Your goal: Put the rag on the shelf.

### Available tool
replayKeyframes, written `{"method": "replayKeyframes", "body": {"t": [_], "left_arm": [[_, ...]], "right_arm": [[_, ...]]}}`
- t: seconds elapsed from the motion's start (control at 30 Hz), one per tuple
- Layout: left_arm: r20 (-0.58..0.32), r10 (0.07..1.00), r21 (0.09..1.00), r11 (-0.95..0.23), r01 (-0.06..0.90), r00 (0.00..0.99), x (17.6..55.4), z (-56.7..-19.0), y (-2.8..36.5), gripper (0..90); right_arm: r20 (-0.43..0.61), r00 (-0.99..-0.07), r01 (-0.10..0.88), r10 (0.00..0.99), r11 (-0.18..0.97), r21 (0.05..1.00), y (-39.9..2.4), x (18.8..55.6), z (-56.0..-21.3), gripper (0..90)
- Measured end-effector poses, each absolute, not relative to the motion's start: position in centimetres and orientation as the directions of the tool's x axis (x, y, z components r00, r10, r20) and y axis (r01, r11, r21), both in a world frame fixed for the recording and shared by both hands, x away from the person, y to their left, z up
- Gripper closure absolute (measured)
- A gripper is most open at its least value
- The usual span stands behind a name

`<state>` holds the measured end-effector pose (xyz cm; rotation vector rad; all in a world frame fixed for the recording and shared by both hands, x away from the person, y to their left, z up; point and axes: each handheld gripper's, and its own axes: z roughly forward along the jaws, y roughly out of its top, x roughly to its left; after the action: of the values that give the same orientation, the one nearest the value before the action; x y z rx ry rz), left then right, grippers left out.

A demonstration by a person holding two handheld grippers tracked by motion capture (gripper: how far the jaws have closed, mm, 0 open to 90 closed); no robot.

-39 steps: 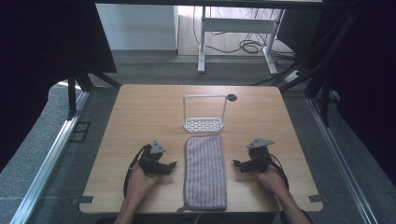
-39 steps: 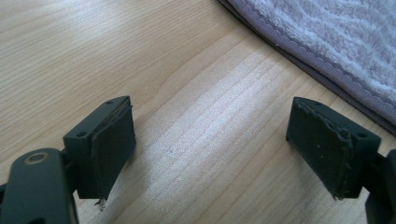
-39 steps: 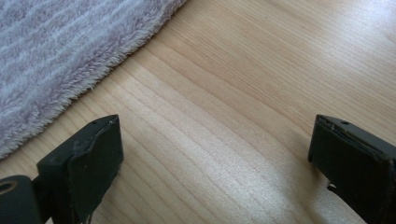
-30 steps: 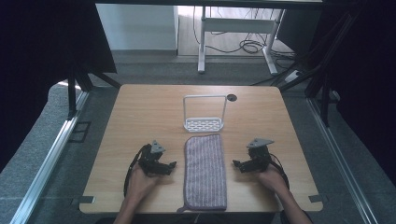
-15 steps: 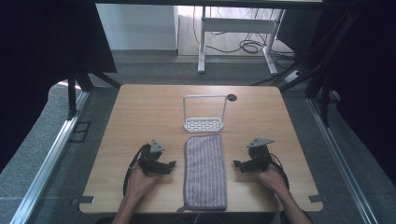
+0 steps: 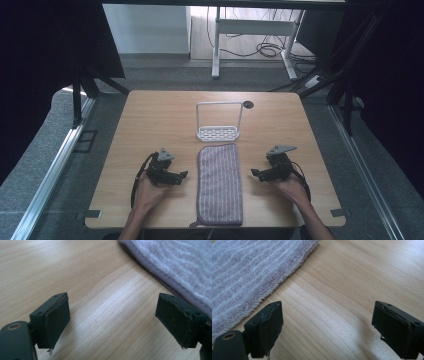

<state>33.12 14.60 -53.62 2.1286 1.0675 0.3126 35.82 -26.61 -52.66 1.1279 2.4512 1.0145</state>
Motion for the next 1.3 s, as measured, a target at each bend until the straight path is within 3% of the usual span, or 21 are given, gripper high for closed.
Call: {"method": "replayKeyframes", "body": {"t": [0.7,1.3], "left_arm": [[-0.066,0.724,0.717,-0.445,0.537,0.687,36.6,-51.5,11.7,21.6],[-0.017,0.692,0.715,-0.496,0.492,0.722,40.0,-51.9,7.9,42.9]], "right_arm": [[0.101,-0.673,0.579,0.733,0.437,0.688,-24.1,37.8,-50.8,20.9],[0.112,-0.675,0.582,0.729,0.432,0.689,-20.5,40.8,-51.1,45.9]]}}
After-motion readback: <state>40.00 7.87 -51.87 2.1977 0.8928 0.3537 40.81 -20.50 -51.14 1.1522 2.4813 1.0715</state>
